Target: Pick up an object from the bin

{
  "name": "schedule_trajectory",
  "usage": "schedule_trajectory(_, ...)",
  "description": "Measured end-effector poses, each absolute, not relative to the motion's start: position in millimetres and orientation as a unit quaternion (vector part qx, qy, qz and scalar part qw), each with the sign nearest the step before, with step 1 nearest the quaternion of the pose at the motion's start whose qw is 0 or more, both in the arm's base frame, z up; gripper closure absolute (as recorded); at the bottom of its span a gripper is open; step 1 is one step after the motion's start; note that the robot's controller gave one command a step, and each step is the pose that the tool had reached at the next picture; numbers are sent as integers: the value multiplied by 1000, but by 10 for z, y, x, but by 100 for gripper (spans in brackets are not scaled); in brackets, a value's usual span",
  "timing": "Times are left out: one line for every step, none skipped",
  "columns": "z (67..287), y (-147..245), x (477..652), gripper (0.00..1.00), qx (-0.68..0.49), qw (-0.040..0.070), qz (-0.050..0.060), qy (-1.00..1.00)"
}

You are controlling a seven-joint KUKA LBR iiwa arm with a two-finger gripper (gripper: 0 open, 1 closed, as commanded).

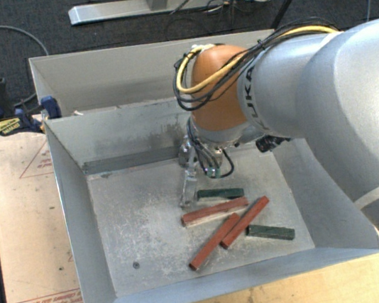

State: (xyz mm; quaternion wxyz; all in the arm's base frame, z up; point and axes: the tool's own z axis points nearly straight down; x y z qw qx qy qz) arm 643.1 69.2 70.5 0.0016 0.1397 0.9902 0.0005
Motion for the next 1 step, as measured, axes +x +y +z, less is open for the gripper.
schedule_trajectory(699,281,5876,0,149,-1,-1,989)
